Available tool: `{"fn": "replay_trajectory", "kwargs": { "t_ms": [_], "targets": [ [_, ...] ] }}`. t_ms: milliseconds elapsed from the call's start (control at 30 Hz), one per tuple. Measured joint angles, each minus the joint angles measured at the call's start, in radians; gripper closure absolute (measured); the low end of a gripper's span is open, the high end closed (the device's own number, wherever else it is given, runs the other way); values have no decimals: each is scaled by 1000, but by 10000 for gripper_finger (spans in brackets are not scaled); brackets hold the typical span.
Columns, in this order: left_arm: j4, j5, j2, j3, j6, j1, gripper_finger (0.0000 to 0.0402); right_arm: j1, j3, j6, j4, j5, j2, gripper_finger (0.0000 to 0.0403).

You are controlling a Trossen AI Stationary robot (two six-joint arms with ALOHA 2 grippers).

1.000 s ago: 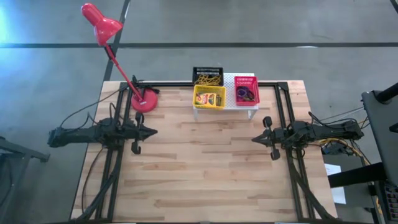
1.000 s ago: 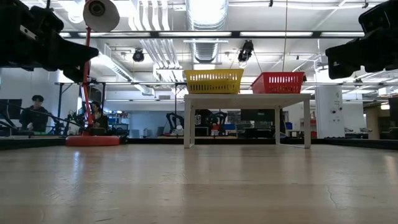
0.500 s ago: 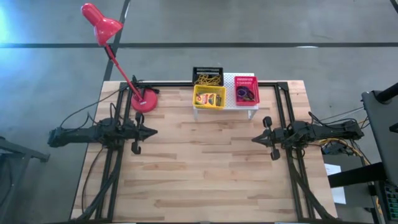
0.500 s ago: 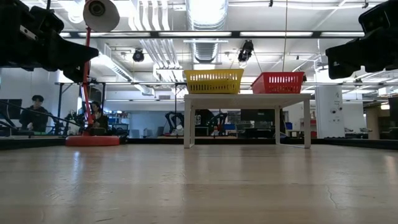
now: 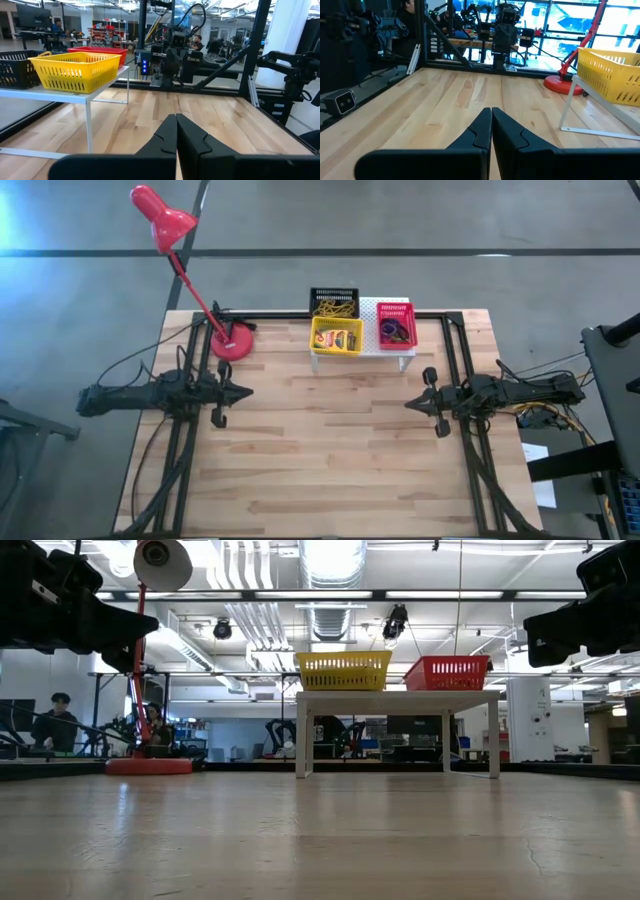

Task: Pick & Place Office Desk Supplies
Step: Return to Home Position

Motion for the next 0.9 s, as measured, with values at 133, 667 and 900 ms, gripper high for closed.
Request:
{"fn": "replay_trajectory", "kwargs": {
  "t_ms": [133, 667, 900],
  "targets": [
    [0, 0, 0, 0, 0, 0, 400, 0, 0, 0, 0, 0, 0, 394],
    [1, 0, 1, 0, -3, 0, 400, 13, 0, -37, -3, -1, -54, 394],
    [1, 0, 1, 0, -2, 0, 400, 13, 0, -48, -1, -1, -55, 394]
  ]
}}
